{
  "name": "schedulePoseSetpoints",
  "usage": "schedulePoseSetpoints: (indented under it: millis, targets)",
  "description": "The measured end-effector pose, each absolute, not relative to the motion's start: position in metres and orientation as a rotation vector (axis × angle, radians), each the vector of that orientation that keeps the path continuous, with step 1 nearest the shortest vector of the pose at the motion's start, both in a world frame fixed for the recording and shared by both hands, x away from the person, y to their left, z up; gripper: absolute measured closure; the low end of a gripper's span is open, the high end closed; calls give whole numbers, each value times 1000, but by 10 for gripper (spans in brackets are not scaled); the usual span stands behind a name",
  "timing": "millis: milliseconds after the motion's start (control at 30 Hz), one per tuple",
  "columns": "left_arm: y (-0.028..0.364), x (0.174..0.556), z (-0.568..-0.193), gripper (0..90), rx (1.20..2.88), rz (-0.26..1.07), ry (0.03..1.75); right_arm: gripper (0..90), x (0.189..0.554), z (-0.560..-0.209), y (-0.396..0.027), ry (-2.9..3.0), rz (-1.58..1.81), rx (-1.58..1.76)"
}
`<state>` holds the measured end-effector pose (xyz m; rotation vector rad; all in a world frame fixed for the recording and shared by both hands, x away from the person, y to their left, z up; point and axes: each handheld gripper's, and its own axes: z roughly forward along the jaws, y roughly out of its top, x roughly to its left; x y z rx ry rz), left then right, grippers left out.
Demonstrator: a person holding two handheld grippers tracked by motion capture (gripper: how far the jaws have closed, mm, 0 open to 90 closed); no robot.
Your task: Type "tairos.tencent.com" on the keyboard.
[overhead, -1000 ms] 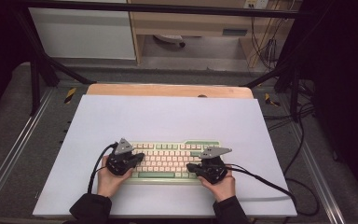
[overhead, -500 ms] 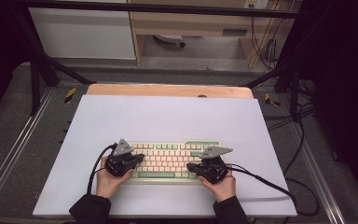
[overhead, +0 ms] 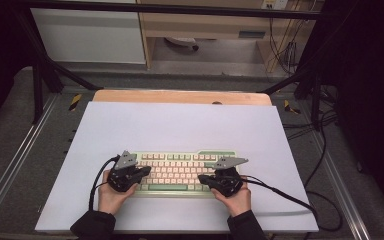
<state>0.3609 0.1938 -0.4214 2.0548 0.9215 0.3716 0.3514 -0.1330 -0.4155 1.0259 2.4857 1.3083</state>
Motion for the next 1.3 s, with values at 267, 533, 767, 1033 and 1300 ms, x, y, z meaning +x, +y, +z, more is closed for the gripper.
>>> schedulePoseSetpoints:
  millis: [267, 533, 767, 1033, 1300]
  targets:
    - [201, 355, -421, 900, 2048, 369, 921, 900, 350, -415, -124, 2502, 1311, 1015]
    - [210, 350, -422, 900, 2043, 367, 921, 900, 352, -415, -113, 2521, 1309, 1001]
    - [218, 348, -423, 900, 2035, 370, 937, 900, 354, -415, -100, 2535, 1308, 989]
    - [223, 348, -424, 900, 2028, 367, 946, 900, 358, -415, -77, 2546, 1326, 964]
    - [223, 348, -425, 900, 2028, 362, 946, 900, 364, -423, -62, 2553, 1320, 973]
